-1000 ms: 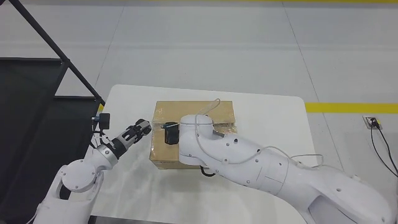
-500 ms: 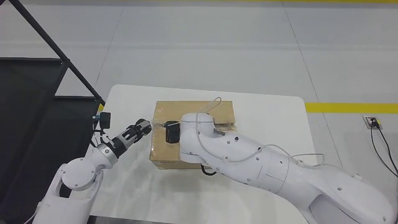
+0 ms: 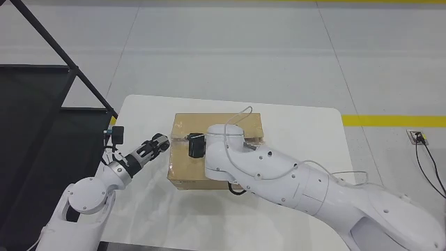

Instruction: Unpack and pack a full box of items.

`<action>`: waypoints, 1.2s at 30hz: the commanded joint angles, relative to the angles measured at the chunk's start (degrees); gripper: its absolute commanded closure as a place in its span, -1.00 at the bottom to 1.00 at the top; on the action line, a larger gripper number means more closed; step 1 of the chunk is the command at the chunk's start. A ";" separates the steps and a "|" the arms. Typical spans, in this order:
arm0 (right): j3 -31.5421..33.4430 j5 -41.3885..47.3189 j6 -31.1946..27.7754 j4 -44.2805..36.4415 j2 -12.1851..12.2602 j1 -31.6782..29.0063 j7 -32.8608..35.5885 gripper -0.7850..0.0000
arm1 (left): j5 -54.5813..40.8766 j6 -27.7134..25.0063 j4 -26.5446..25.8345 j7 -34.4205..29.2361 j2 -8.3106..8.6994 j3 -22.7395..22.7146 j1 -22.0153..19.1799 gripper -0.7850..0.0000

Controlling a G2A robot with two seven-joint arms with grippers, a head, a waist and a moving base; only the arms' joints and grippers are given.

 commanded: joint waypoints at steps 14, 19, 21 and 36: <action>3.39 0.36 3.17 -7.06 4.39 -1.82 3.17 0.00 | 0.23 0.29 -0.28 0.30 -0.02 0.54 -0.28 1.00; 8.40 1.10 6.54 -11.33 6.33 -4.16 3.31 -1.00 | 0.27 0.47 -0.30 0.32 -0.01 0.66 -0.31 1.00; 11.53 2.49 8.50 -14.00 7.14 -5.73 2.29 -1.00 | 0.36 0.48 -0.31 0.38 -0.01 0.68 -0.30 1.00; 15.11 8.21 10.49 -11.45 6.71 -7.42 -2.57 -1.00 | 0.66 0.84 -0.72 0.48 0.07 0.60 -0.28 1.00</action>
